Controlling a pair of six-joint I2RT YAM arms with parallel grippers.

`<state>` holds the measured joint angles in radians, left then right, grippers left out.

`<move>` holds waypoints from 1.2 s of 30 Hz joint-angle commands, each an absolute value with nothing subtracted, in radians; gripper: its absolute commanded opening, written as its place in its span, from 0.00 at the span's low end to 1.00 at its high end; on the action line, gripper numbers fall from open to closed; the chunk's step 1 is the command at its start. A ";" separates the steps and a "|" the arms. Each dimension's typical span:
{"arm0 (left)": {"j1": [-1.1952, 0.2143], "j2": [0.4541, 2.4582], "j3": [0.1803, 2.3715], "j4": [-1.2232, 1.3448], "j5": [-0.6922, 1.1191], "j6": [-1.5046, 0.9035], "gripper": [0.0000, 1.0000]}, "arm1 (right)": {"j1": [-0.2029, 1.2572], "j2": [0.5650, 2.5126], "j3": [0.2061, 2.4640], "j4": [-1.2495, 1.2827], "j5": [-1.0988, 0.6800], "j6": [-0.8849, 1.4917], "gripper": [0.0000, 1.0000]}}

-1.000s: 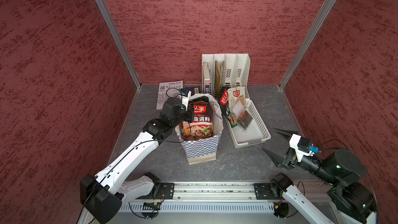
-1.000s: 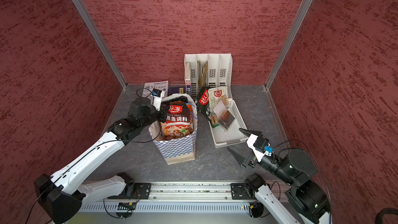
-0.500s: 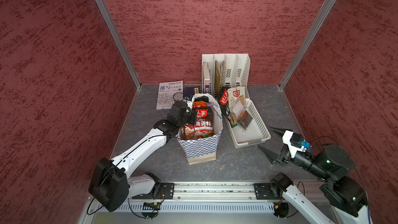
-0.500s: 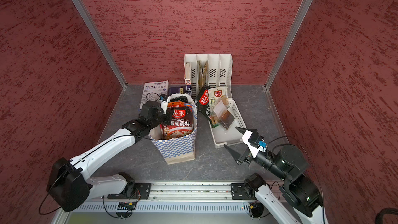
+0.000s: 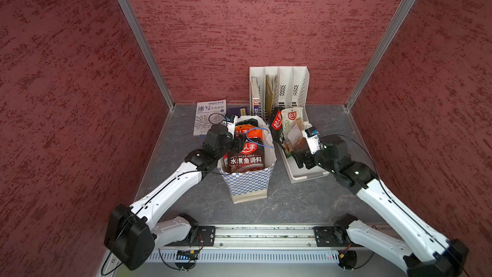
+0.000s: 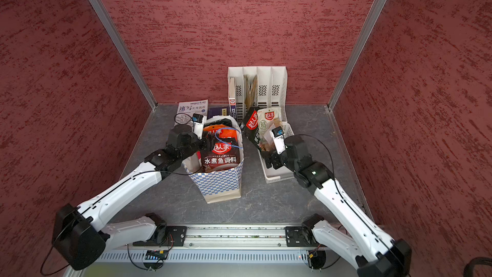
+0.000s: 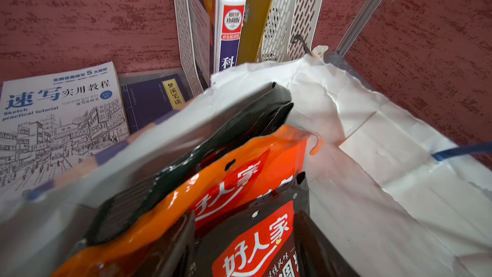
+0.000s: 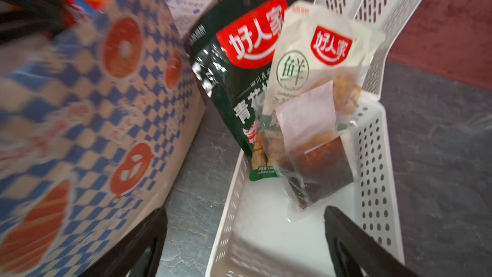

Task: Place the condiment packets inside the bag
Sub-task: Place the condiment packet in the paper bag, then pick up the condiment packet from the storage box.

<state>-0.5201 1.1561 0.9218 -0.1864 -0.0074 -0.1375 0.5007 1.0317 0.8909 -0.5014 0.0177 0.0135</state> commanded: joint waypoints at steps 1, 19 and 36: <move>-0.514 1.091 0.974 -0.187 0.026 -0.158 0.78 | 0.477 1.169 0.978 -0.434 0.116 0.094 0.98; -0.514 0.832 1.016 -0.383 -0.019 -0.114 1.00 | 0.363 1.755 1.247 -0.307 0.106 0.387 0.89; -0.515 0.791 1.016 -0.414 -0.011 -0.090 1.00 | 0.358 1.495 1.052 -0.238 0.250 0.248 0.00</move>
<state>-0.5198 0.7979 1.0107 -0.4015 -0.0242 -0.1139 0.3698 1.5974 1.0718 -0.2687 0.1909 0.3199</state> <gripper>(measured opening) 0.998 0.050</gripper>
